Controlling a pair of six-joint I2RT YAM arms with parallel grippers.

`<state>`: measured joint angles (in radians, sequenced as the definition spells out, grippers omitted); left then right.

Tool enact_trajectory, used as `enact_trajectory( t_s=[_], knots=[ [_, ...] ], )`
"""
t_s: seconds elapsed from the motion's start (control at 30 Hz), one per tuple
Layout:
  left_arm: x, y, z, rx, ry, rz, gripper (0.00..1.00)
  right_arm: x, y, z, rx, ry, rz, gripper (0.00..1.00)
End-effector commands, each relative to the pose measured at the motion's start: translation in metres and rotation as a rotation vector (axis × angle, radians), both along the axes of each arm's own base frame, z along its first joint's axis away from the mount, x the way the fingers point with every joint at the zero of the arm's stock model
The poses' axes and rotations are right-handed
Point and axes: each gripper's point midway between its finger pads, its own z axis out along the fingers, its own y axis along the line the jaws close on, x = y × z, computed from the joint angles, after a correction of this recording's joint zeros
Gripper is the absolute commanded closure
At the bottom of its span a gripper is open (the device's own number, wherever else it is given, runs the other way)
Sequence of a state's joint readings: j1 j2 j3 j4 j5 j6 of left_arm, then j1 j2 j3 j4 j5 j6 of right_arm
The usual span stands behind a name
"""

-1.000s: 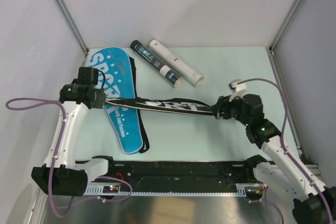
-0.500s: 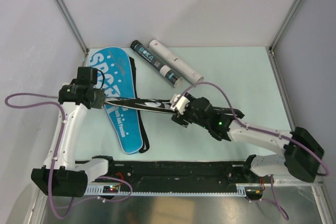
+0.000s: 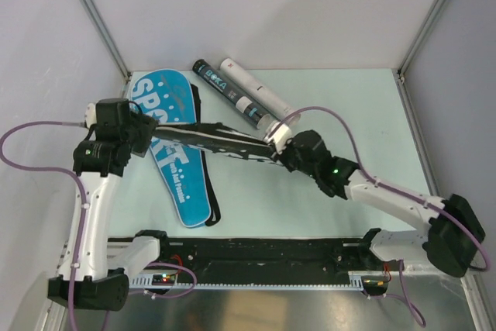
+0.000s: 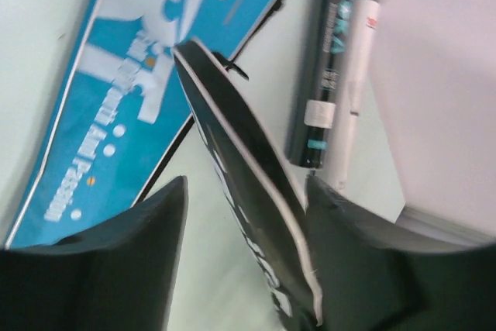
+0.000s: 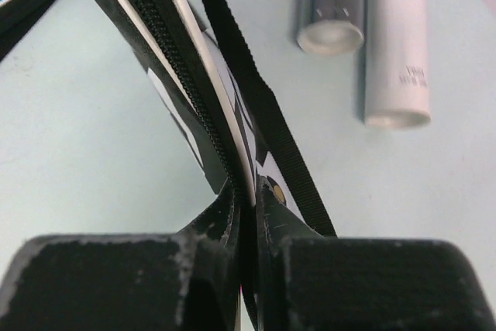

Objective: Pack up the badminton gear
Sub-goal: Place the racket bag at the center of the board.

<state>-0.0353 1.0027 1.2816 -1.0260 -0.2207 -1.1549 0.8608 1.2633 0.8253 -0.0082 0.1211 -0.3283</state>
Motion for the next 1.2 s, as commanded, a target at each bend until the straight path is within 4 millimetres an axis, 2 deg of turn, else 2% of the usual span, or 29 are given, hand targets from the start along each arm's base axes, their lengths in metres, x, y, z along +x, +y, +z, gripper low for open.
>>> enact_trajectory(
  t_s=[0.0,0.13,0.23,0.33,0.43,0.53,0.63,0.73,0.8,0.87,0.97,1.07,1.17],
  knots=[
    [0.011,-0.019,0.064,0.084,-0.256,-0.225,0.25,0.000,-0.027,0.064,0.234,0.041,-0.120,1.00],
    [0.006,-0.041,0.086,0.108,-0.351,-0.395,0.04,0.002,-0.073,0.083,0.283,0.060,-0.271,1.00],
    [0.002,-0.062,0.092,0.135,-0.408,-0.563,0.01,0.006,-0.113,0.100,0.346,0.062,-0.400,1.00],
    [-0.004,-0.077,0.086,0.167,-0.444,-0.699,0.00,0.018,-0.157,0.114,0.405,0.052,-0.533,1.00],
    [-0.010,-0.081,0.073,0.229,-0.465,-0.777,0.00,0.032,-0.205,0.128,0.426,0.028,-0.690,1.00],
    [-0.016,-0.084,0.051,0.263,-0.468,-0.830,0.00,0.045,-0.234,0.138,0.372,-0.035,-0.766,1.00],
    [-0.020,-0.088,0.025,0.279,-0.467,-0.867,0.00,0.066,-0.249,0.138,0.214,-0.130,-0.745,1.00],
    [-0.022,-0.086,-0.010,0.289,-0.437,-0.873,0.01,0.091,-0.262,0.137,0.050,-0.223,-0.724,1.00],
    [-0.021,-0.084,-0.032,0.296,-0.418,-0.859,0.01,0.110,-0.268,0.132,-0.044,-0.262,-0.717,1.00],
    [-0.021,-0.081,-0.050,0.302,-0.395,-0.839,0.02,0.128,-0.271,0.117,-0.154,-0.271,-0.696,1.00],
    [-0.023,-0.080,-0.051,0.326,-0.408,-0.845,0.02,0.150,-0.279,0.087,-0.325,-0.255,-0.673,1.00],
    [-0.024,-0.078,-0.051,0.334,-0.413,-0.835,0.02,0.162,-0.287,0.064,-0.459,-0.235,-0.662,1.00],
    [-0.024,-0.077,-0.051,0.338,-0.411,-0.831,0.02,0.172,-0.288,0.049,-0.520,-0.234,-0.645,1.00]
  ],
)
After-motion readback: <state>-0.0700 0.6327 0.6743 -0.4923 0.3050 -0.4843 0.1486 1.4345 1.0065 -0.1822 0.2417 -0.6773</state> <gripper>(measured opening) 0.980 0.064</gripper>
